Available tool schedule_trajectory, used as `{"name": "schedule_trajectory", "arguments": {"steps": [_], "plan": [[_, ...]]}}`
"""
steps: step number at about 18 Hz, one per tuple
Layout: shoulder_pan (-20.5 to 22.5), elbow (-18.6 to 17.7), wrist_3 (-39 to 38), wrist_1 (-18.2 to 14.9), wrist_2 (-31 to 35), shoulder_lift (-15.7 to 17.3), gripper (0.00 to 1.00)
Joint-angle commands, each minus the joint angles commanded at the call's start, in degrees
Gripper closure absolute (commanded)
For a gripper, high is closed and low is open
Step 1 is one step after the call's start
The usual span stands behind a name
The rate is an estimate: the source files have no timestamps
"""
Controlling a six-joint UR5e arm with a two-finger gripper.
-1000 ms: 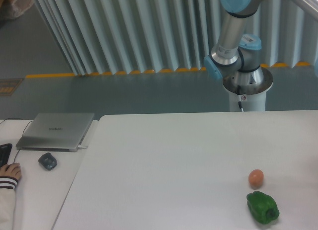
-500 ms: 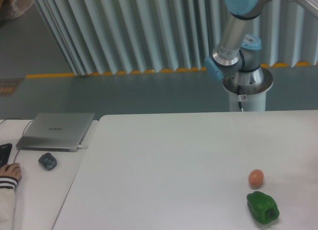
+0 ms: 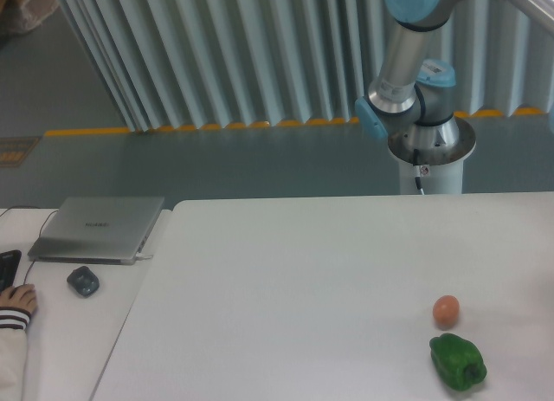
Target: Place the yellow pepper in a basket
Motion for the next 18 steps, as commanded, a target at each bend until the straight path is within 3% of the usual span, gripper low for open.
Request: {"name": "schedule_trajectory", "arguments": {"steps": [3, 6, 12, 18], "plan": [[-2.8, -0.09, 0.0, -6.49, -1.5, 2.45, 0.0], [-7.02, -0.18, -0.61, -10.29, -1.42, 3.7, 0.0], [-10.81, -3.07, -1.15, -10.12, 0.68, 6.59, 0.0], [-14.06, -3.69, -1.76, -10.29, 2.44, 6.77, 0.0]]}}
